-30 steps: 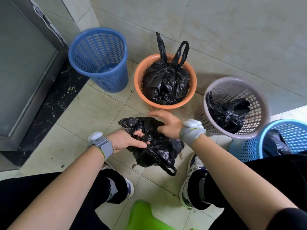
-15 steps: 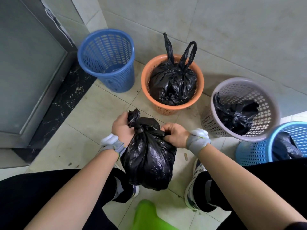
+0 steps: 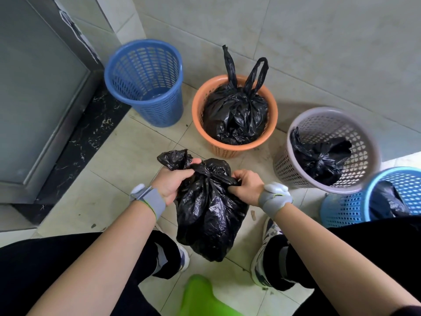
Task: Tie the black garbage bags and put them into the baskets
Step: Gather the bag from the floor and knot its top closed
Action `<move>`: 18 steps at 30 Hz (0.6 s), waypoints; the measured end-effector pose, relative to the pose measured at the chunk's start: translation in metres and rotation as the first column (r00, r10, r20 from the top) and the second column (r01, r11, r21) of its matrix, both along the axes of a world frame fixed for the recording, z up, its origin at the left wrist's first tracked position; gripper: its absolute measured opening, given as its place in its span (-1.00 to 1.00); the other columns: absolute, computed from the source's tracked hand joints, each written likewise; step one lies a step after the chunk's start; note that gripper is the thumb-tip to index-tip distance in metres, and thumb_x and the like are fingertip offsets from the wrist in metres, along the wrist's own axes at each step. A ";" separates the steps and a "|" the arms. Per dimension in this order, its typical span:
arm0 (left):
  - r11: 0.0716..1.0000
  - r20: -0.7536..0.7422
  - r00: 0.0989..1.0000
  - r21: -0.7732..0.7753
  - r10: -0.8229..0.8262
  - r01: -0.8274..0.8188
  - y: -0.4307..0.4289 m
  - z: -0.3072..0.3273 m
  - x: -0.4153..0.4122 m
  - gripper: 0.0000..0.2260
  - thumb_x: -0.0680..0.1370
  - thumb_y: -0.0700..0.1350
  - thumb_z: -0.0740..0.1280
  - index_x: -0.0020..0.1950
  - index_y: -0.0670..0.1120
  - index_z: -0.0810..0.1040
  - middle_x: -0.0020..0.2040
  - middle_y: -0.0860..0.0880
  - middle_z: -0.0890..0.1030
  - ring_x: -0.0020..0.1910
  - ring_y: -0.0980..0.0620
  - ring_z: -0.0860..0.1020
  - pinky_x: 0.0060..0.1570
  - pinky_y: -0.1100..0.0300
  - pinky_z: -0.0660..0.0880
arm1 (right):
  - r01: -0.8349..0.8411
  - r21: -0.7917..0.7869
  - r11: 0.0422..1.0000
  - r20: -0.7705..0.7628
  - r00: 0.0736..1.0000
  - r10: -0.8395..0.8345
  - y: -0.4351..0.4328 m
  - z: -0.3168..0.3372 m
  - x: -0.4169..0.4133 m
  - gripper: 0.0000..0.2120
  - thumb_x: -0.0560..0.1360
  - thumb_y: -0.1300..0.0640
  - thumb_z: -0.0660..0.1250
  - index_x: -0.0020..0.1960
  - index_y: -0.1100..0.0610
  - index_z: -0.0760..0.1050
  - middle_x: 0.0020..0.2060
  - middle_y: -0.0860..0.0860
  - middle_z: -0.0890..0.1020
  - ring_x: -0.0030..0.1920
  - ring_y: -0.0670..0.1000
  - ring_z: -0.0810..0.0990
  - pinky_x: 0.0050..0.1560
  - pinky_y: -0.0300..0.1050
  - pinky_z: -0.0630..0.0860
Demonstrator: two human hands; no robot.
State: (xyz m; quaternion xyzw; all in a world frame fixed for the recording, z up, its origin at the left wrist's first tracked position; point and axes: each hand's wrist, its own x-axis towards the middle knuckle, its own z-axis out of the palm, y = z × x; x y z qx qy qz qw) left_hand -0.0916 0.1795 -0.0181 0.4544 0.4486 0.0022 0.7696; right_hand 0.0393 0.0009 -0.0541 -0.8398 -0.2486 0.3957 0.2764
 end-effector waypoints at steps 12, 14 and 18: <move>0.957 -0.009 0.972 0.176 0.235 -0.230 -0.004 -0.011 0.000 -0.67 0.29 -0.29 0.56 0.03 -0.10 0.70 0.03 -0.07 0.71 0.09 -0.05 0.65 0.23 -0.06 0.51 | -0.323 0.068 0.944 0.226 0.926 0.301 0.002 0.000 -0.028 -0.86 0.38 0.04 0.45 -0.15 0.06 0.54 -0.08 -0.01 0.49 -0.03 0.06 0.53 -0.03 -0.04 0.53; 0.953 -0.023 0.975 0.215 0.222 -0.212 0.000 -0.010 -0.002 -0.54 0.15 -0.18 0.63 0.02 -0.14 0.69 0.02 -0.11 0.71 0.07 -0.08 0.66 0.21 -0.09 0.52 | -0.342 -0.043 0.939 0.140 0.928 0.344 0.002 -0.001 -0.023 -0.79 0.39 -0.06 0.43 -0.11 0.03 0.50 -0.05 0.00 0.50 -0.03 0.08 0.54 0.01 0.00 0.53; 0.908 -0.052 0.993 0.412 0.103 -0.072 0.004 -0.005 -0.006 -0.68 0.19 -0.18 0.65 -0.11 -0.02 0.70 -0.11 -0.05 0.73 -0.06 -0.03 0.68 0.10 0.01 0.58 | -0.225 -0.120 0.967 0.029 0.973 0.230 -0.002 -0.007 -0.009 -0.66 0.51 -0.20 0.31 0.12 0.02 0.52 0.02 0.01 0.52 0.04 0.06 0.56 0.14 -0.03 0.50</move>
